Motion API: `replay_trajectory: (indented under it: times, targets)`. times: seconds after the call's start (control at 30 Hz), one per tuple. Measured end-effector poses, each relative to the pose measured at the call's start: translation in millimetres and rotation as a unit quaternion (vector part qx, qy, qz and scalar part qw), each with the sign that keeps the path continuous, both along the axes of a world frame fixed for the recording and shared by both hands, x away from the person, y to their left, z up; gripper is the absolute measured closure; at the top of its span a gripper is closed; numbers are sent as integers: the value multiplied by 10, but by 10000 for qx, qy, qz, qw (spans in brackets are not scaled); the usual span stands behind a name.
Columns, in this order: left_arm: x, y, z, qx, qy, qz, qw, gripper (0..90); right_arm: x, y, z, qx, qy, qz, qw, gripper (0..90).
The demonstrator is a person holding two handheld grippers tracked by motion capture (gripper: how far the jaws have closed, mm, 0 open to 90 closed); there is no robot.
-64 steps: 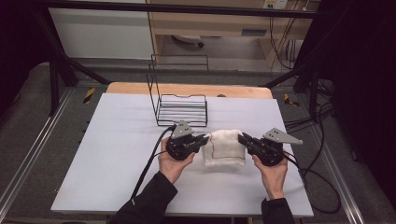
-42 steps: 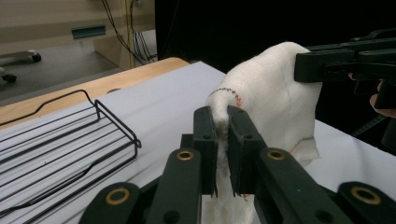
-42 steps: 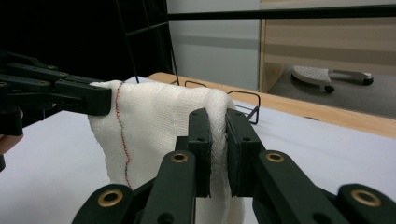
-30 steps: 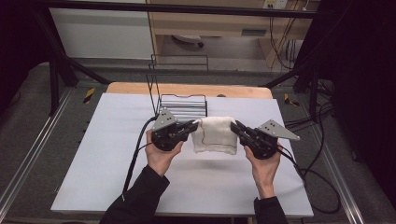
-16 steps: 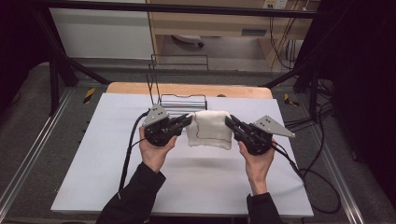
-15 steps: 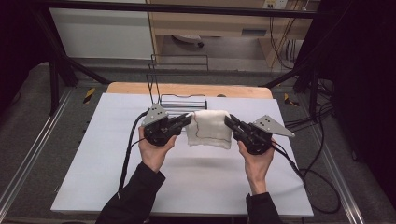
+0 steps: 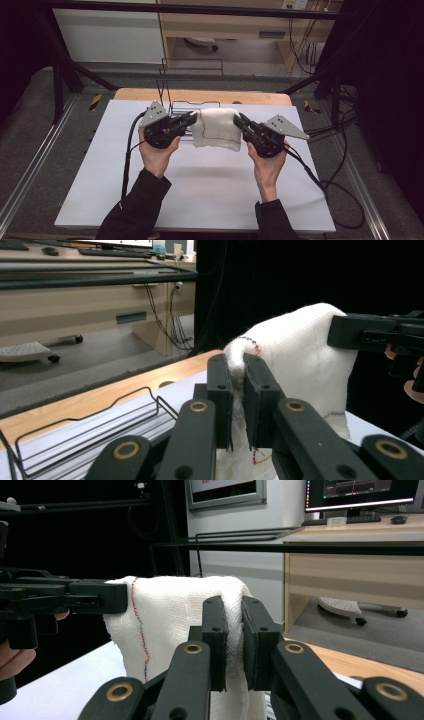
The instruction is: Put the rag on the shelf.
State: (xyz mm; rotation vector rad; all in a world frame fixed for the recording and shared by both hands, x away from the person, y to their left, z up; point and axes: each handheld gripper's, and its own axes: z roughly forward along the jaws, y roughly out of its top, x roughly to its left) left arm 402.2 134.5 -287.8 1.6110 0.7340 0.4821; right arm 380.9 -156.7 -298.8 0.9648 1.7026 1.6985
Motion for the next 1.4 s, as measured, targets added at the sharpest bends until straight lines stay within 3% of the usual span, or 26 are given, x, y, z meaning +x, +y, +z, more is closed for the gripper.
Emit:
replay_trajectory:
  times: [1.4]
  targets:
    - [150,379,515,-354,-435,408,9976,830,215,434,491,148,-432,97,9989,823]
